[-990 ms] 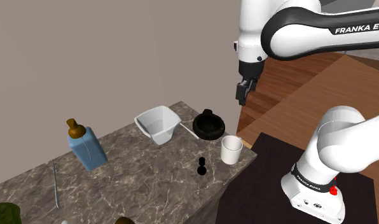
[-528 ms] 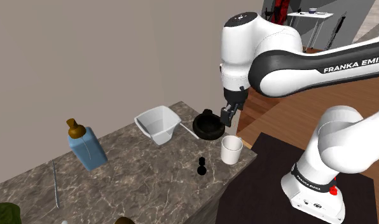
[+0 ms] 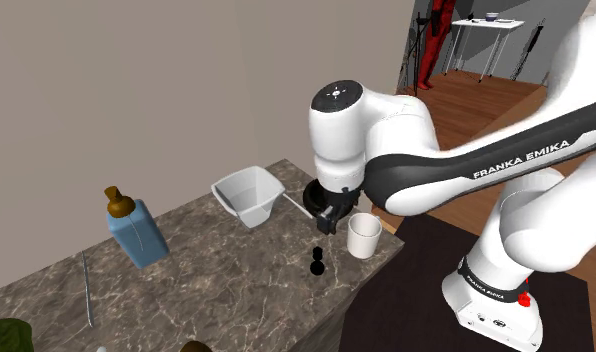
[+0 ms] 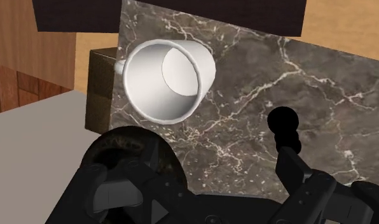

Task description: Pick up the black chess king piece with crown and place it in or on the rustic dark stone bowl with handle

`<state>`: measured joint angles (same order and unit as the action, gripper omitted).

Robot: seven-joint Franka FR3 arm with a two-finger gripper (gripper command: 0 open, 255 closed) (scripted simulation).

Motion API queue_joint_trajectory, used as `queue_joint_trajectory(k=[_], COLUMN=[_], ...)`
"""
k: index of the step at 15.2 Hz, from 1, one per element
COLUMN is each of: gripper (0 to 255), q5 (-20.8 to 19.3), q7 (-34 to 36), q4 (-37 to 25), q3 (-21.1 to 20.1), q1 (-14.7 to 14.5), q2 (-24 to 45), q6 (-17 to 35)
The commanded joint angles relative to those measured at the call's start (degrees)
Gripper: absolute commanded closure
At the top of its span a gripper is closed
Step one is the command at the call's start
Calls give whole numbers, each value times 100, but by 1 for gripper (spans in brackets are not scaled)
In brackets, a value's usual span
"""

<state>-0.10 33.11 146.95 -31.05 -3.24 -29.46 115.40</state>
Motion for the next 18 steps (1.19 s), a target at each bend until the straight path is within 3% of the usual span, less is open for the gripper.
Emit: queue_joint_trajectory(k=[1,6,14,18], gripper=[0,0,0,0], q5=[-131,-962,-1512,-1513], q7=[497,1863,2285,2285], q4=[-94,-575,-314,-314], q3=[-389,-1289,-1369,-1367], q1=[97,496,694,692], q2=[469,1751,2259,2260], q6=[339,828,1417,1416])
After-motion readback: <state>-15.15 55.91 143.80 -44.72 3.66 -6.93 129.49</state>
